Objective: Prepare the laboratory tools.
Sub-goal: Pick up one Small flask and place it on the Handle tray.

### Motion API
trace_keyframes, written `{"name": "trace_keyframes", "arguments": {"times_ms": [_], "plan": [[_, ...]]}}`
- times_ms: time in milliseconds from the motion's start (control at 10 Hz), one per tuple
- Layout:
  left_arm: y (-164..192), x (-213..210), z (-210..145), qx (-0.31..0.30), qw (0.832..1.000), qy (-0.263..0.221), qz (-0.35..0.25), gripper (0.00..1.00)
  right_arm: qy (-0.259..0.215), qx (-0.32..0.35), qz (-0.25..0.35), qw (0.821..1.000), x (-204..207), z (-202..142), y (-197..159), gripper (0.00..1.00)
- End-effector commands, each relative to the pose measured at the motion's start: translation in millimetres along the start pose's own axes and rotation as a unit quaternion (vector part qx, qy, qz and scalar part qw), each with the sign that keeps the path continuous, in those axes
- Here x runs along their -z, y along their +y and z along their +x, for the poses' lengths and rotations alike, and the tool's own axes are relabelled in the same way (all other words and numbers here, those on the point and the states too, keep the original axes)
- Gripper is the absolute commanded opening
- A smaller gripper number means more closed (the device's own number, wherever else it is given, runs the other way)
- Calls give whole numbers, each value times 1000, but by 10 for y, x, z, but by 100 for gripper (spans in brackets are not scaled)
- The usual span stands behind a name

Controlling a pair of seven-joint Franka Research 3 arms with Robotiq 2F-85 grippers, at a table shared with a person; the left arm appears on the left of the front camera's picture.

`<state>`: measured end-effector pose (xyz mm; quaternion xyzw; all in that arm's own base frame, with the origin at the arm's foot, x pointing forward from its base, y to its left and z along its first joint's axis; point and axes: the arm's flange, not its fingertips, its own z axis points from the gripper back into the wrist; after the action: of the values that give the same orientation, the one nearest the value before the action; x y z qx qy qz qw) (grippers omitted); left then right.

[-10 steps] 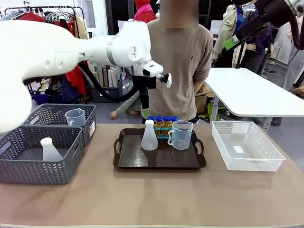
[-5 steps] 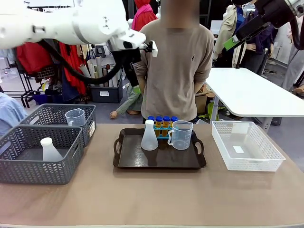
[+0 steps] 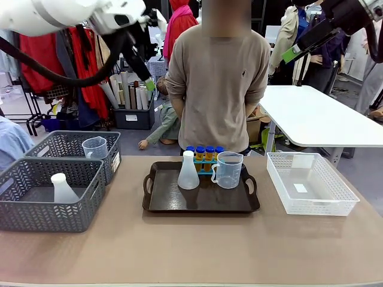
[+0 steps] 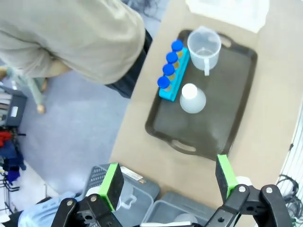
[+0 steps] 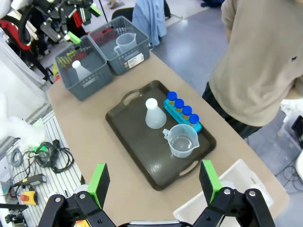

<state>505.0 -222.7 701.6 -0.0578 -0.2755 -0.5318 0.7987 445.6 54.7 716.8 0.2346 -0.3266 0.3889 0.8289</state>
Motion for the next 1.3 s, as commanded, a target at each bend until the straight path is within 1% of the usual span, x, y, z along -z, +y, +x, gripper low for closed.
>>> {"name": "trace_keyframes", "arguments": {"times_ms": [0, 200, 300, 600, 700, 1000, 1100, 1200], "plan": [[27, -253, -181, -11, 999, -32, 8, 100, -6, -2, 4, 1000, -4, 13, 9, 100], [129, -491, -276, -29, 999, -43, 11, 100, -6, -2, 4, 1000, -4, 13, 9, 100], [163, -593, -323, -31, 998, -54, 0, 100, -6, -2, 4, 1000, -4, 13, 9, 100], [245, -738, -502, -32, 993, -109, -25, 100, -6, -2, 4, 1000, -4, 13, 9, 100], [280, -777, -579, -46, 993, -111, -16, 100, -6, -2, 4, 1000, -4, 13, 9, 100], [297, -788, -746, -54, 989, -133, -29, 100, -6, -2, 4, 1000, -4, 13, 9, 100], [304, -795, -756, -50, 990, -131, -31, 100, -6, -2, 4, 1000, -4, 13, 9, 100], [291, -762, -728, -32, 992, -115, -32, 100, -6, -2, 4, 1000, -4, 13, 9, 100]]}}
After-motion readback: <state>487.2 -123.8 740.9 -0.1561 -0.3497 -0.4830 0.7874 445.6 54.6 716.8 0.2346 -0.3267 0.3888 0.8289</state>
